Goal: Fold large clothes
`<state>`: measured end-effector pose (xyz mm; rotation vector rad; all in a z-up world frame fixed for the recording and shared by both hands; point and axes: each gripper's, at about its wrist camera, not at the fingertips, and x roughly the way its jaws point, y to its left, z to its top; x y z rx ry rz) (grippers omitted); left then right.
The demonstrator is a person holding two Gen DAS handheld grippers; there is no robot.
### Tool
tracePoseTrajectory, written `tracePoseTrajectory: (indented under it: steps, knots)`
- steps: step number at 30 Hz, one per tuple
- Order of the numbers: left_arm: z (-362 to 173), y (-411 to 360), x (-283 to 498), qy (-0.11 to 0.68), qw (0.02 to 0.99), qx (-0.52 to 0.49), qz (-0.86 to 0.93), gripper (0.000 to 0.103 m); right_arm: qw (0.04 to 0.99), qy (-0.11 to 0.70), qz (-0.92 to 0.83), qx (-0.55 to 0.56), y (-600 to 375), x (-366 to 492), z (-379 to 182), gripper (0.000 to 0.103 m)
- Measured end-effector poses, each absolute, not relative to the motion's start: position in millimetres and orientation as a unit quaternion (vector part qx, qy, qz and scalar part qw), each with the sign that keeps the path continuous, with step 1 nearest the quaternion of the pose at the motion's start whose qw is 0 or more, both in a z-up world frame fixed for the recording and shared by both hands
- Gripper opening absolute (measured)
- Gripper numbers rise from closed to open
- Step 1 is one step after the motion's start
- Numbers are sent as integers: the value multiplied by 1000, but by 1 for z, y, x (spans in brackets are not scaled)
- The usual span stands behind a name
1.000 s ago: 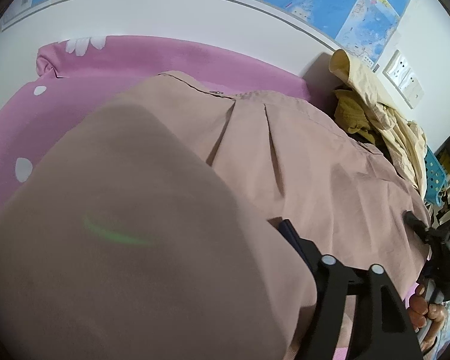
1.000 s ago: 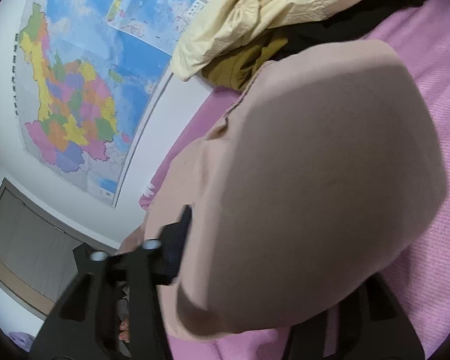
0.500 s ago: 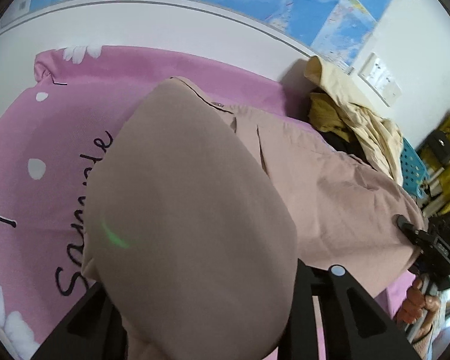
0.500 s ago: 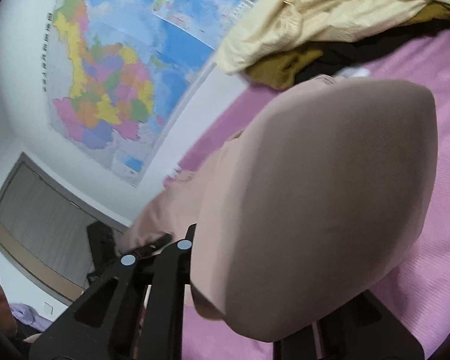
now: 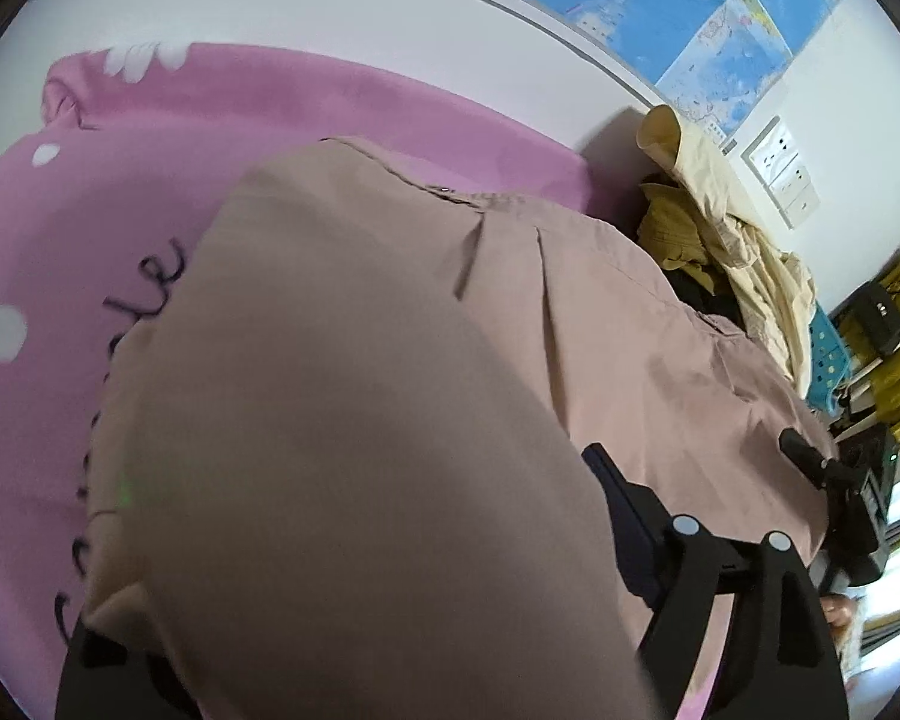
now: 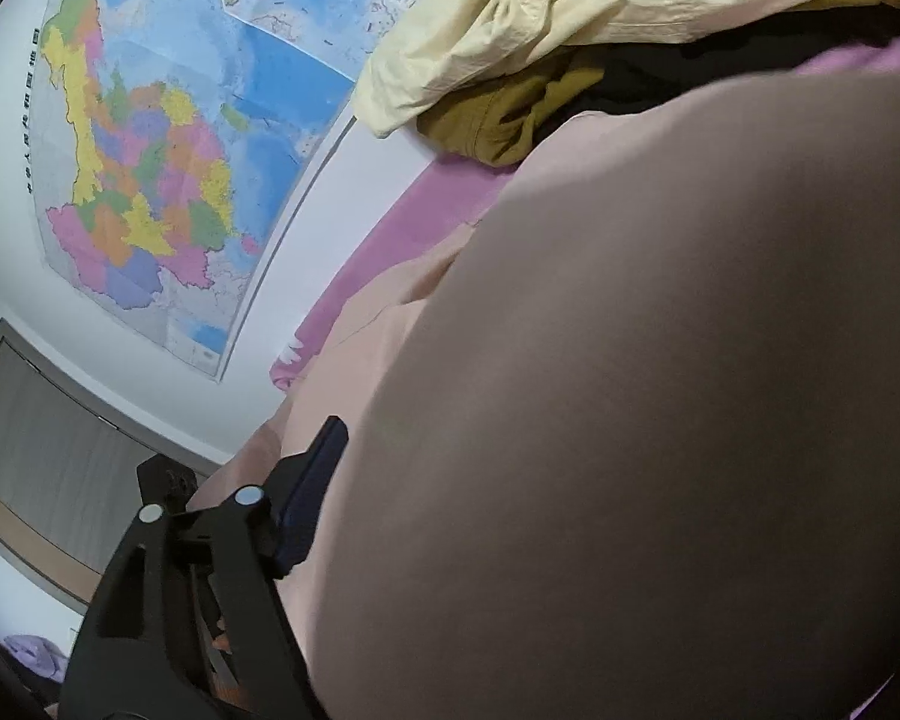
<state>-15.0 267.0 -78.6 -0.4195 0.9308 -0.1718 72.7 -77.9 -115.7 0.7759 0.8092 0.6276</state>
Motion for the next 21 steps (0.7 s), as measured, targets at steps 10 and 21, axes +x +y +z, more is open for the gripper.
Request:
tracePoseTrajectory:
  steps: [10,21]
  knots:
    - [-65,266,-14,443,877,-183,-28,22,766,393,341,377,-72,91,-116,15]
    - [21,315,2,395,904,-162,-23,15,772,354,403,341,-26,115,-33,13]
